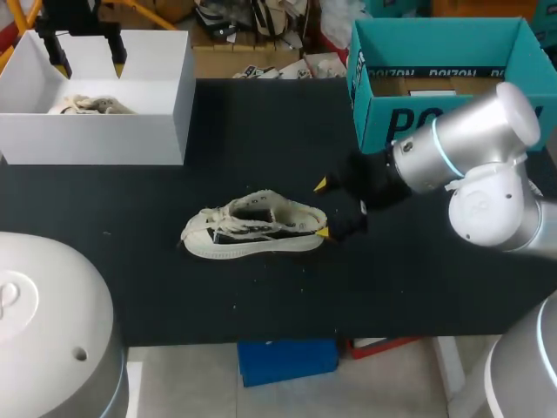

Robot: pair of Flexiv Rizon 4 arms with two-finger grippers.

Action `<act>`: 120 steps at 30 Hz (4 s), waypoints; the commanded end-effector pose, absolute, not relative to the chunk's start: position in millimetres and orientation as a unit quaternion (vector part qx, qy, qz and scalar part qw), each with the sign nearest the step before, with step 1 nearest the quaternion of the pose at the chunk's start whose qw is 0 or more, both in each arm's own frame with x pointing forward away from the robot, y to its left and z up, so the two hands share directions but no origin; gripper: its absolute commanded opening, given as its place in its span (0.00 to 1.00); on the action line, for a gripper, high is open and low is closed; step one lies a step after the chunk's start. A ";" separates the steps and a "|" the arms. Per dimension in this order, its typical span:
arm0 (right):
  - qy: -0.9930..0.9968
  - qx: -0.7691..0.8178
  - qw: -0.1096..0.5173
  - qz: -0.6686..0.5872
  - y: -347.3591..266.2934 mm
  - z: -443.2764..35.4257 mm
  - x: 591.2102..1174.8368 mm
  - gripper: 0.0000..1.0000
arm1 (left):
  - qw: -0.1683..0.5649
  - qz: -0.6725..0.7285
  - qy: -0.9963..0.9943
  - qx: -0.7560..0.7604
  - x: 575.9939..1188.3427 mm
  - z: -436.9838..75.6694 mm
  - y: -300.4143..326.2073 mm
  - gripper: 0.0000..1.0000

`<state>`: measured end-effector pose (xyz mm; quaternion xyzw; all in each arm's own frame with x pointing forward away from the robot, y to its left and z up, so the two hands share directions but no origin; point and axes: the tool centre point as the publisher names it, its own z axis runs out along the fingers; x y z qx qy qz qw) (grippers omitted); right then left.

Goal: Take the shoe out of the shoebox, open the shoe tongue, remove and reinsert the insole, then place the shoe into the shoebox

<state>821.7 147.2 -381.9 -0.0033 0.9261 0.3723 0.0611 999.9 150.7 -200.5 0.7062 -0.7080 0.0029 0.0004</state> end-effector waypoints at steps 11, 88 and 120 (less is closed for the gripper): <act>0.920 -0.007 0.049 0.388 151.5 -405.6 830.6 1.00 | 0.000 0.002 -0.708 0.707 999.7 -200.1 150.6 1.00; 0.906 0.000 0.009 0.423 180.5 -443.3 828.5 0.00 | -0.018 -0.038 -0.688 0.725 905.3 -196.6 47.9 1.00; 0.906 0.000 0.009 0.423 180.5 -443.3 828.5 0.00 | 0.022 -0.022 -0.743 0.668 849.0 -214.5 -9.8 1.00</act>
